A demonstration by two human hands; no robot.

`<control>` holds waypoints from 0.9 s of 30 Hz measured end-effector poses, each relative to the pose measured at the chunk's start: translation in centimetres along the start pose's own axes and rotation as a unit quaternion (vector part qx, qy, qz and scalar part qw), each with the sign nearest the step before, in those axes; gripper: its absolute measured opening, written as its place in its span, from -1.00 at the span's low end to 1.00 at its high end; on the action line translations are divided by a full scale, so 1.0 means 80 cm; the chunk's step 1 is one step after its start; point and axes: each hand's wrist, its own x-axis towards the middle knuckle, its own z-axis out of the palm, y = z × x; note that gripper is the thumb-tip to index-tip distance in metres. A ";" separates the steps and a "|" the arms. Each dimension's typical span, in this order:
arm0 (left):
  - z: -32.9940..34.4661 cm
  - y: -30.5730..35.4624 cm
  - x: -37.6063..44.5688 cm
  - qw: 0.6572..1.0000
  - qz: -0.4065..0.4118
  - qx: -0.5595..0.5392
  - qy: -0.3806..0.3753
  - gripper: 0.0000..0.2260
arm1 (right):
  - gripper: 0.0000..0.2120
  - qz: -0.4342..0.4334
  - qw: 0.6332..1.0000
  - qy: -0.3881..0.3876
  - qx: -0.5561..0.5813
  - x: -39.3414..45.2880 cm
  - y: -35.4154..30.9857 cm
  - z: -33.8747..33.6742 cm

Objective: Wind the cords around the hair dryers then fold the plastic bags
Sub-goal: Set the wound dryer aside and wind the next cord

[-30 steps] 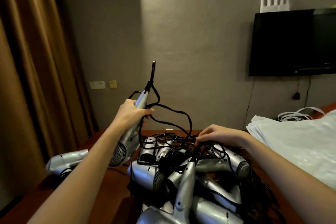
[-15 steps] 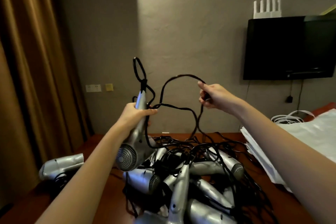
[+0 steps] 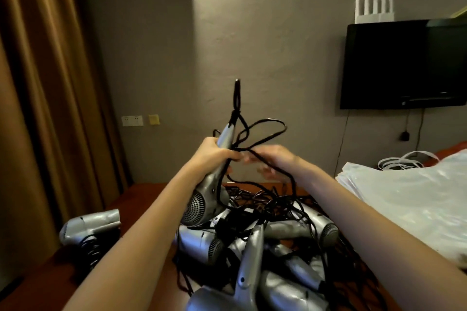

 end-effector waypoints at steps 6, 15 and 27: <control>-0.030 -0.017 0.001 0.998 -0.007 0.017 0.068 -0.69 | -0.71 0.157 0.962 -0.118 -0.190 -0.032 0.037 -0.050; -0.040 -0.007 -0.007 0.996 0.005 0.017 0.087 -0.72 | -0.73 0.044 0.886 0.009 -0.462 -0.048 0.000 -0.073; 0.019 0.024 -0.011 0.999 0.011 0.008 -0.048 -0.72 | -0.72 -0.042 0.949 0.183 -0.253 -0.027 -0.075 -0.041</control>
